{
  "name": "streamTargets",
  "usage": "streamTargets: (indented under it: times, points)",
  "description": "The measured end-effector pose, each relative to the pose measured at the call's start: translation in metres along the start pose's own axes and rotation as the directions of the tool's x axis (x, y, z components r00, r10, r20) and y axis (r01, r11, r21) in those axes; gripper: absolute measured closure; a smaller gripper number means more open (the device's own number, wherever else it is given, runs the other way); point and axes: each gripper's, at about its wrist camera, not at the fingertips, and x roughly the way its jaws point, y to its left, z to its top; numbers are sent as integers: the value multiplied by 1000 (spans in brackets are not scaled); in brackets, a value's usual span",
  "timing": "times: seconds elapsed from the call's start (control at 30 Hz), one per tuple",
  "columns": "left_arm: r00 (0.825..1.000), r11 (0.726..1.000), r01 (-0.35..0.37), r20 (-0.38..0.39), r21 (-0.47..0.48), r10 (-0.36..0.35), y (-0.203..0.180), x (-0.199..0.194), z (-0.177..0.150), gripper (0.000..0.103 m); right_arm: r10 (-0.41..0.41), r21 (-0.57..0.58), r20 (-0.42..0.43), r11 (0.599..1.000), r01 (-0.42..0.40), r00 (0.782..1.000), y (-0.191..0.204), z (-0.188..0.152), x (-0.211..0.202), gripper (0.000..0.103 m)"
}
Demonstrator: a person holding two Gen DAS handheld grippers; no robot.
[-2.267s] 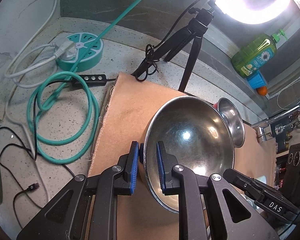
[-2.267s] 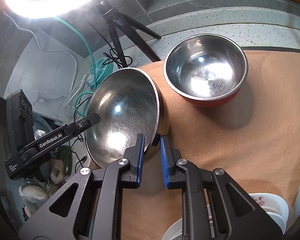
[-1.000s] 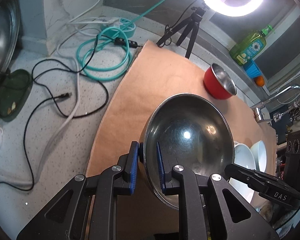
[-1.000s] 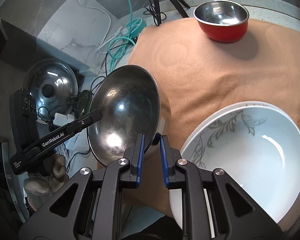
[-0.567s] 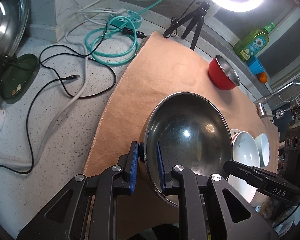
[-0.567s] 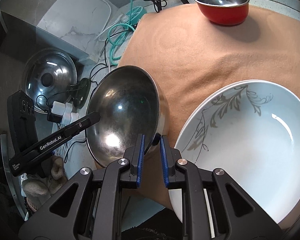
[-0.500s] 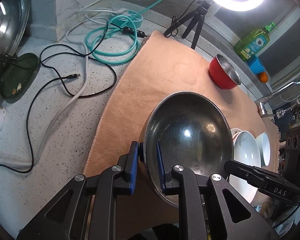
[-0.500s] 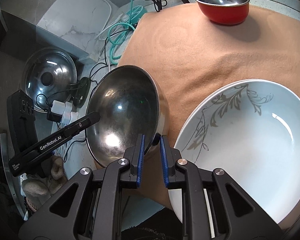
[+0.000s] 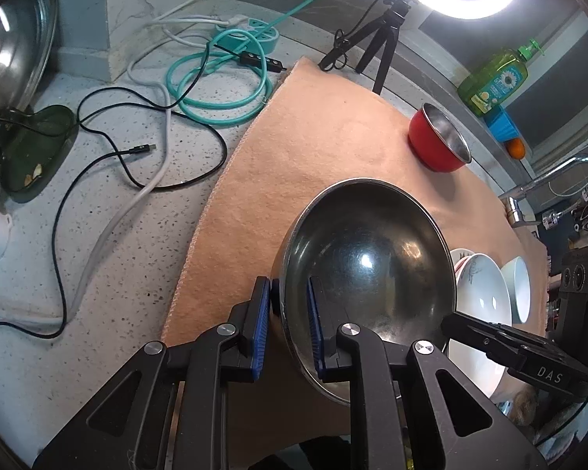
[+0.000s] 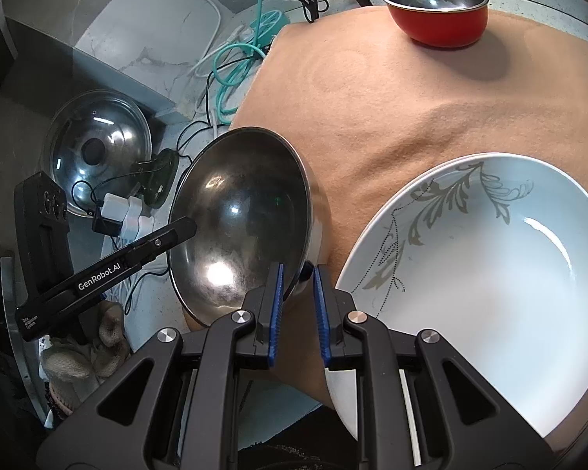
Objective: Organize plates and bowls
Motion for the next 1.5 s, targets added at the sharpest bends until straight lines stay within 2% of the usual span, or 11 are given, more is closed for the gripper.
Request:
streamTargets:
  times: [0.4,0.77,1.07,1.2,1.5]
  points:
    - [998,1000,0,62,10,-1,-8,-22,16,87,16,22,60,1000,-17,998,-12,5,-29,87]
    - [994,993,67,83,101,-76,-57,-20,52,87,-29,60,196,998,18,980,-46,28,-93,87]
    - [993,978,106,28,180,-113,-110,17,96,87,-83,145,290,989,41,953,-89,72,-120,87]
    - [995,974,97,10,205,-101,-132,42,117,87,-87,175,295,984,36,952,-106,95,-114,87]
    - [995,982,91,-43,167,-85,-151,94,164,87,-91,247,262,969,24,961,-139,133,-83,87]
